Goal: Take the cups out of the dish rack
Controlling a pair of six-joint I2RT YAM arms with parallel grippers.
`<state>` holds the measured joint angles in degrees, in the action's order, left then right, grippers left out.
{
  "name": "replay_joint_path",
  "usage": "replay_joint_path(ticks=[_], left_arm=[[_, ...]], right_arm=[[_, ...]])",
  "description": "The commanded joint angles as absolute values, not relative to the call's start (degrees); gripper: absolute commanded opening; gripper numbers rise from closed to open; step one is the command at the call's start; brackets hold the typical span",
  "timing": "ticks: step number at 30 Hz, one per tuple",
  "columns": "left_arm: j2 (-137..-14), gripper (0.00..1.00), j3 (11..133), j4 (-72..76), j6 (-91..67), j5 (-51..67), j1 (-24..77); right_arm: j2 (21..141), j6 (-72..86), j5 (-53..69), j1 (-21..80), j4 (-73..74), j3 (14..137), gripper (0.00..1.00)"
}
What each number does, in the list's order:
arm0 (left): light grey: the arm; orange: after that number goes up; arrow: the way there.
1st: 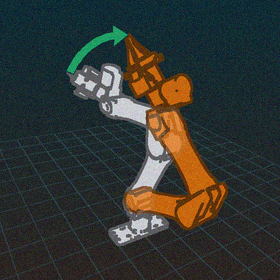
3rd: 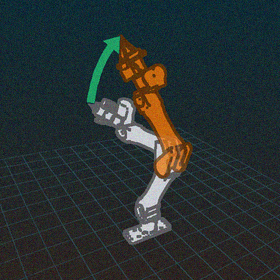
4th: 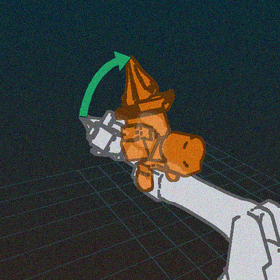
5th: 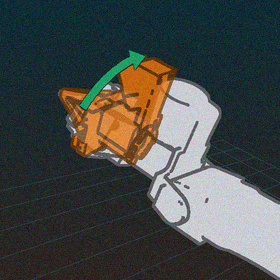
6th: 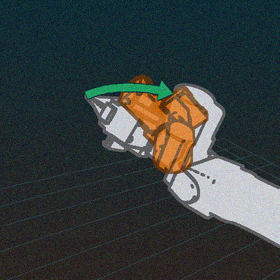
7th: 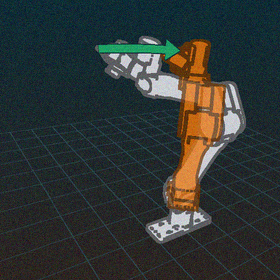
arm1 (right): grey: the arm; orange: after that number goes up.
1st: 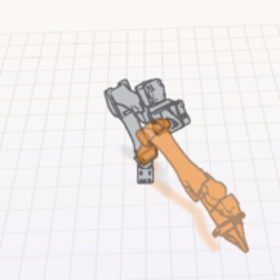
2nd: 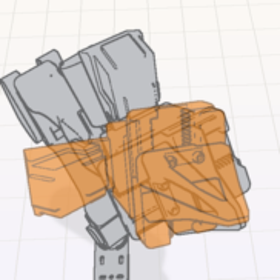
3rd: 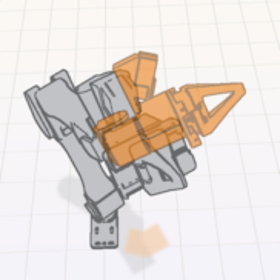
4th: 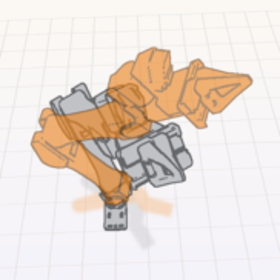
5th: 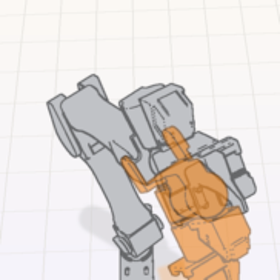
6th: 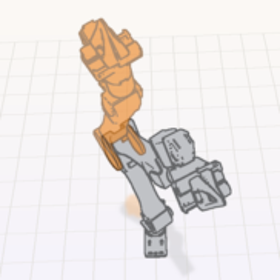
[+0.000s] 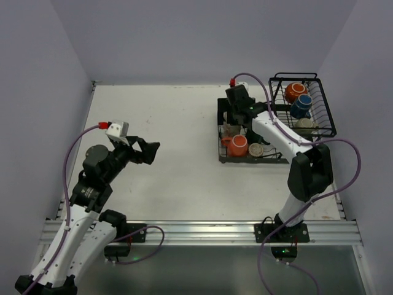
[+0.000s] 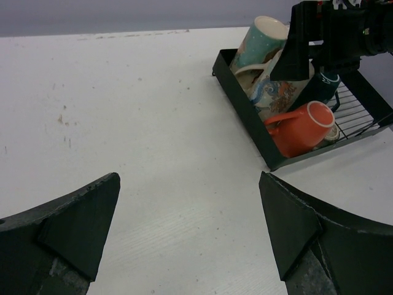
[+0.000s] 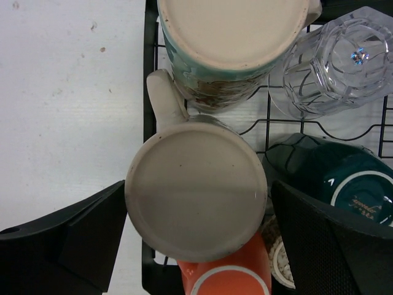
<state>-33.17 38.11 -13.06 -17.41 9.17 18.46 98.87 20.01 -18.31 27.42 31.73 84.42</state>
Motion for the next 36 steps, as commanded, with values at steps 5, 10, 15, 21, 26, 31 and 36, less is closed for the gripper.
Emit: replay_joint_path(ticks=[5,10,15,21,26,31,36], left_arm=[[-34.28,1.00,38.67,-13.27,-17.93,10.02,18.28],[-34.63,1.00,38.76,-13.27,-17.93,10.28,18.02],[-35.33,1.00,38.85,-13.18,-17.93,11.16,17.75],[-37.09,1.00,39.11,-12.48,-18.80,14.15,17.58],[-38.67,1.00,39.29,-9.68,-21.70,19.77,17.58],[-38.67,0.99,38.15,-5.20,-27.76,25.21,17.58],[-38.85,0.97,34.11,5.26,-36.45,30.92,17.58]], right_arm=[[102.12,18.90,-17.31,26.37,29.09,87.89,0.99],[102.92,18.81,-17.49,26.37,27.42,87.28,0.86],[101.35,18.90,-18.10,26.37,25.85,86.93,0.49],[96.42,17.32,-20.65,26.72,23.04,86.84,0.33],[90.46,16.17,-20.66,27.33,22.32,87.54,0.26],[85.96,16.35,-19.69,27.86,22.67,87.01,0.25],[78.95,18.71,-15.92,27.86,21.45,83.60,0.23]])
